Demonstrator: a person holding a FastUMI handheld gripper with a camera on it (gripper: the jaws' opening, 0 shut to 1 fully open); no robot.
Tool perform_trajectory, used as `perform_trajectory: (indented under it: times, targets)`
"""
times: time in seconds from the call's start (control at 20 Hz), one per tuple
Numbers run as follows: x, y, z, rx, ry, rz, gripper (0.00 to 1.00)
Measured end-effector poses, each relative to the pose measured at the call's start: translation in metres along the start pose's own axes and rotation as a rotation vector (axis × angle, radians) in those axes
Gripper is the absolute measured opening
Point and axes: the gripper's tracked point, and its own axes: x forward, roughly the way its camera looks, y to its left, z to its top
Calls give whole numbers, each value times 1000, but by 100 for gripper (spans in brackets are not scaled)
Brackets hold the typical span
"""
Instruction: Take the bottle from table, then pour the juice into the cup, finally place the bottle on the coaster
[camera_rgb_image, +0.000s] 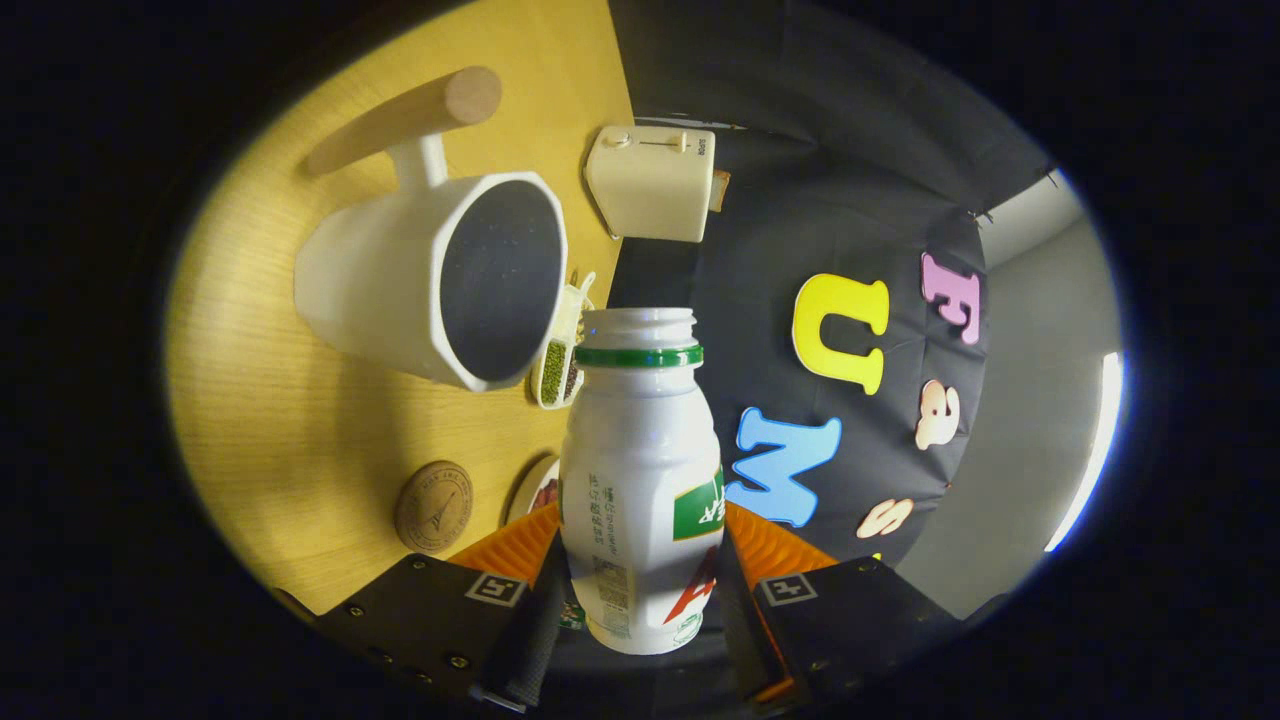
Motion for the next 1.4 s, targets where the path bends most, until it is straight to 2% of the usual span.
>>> perform_trajectory:
  times: [0.35,0.55,0.95,1.4]
  targets:
    - [0,16,5,209,-15,98,70]
    - [-2,15,4,294,-24,103,70]
    - [-3,10,-8,639,-49,164,70]
    - [-1,12,-11,808,-69,148,70]
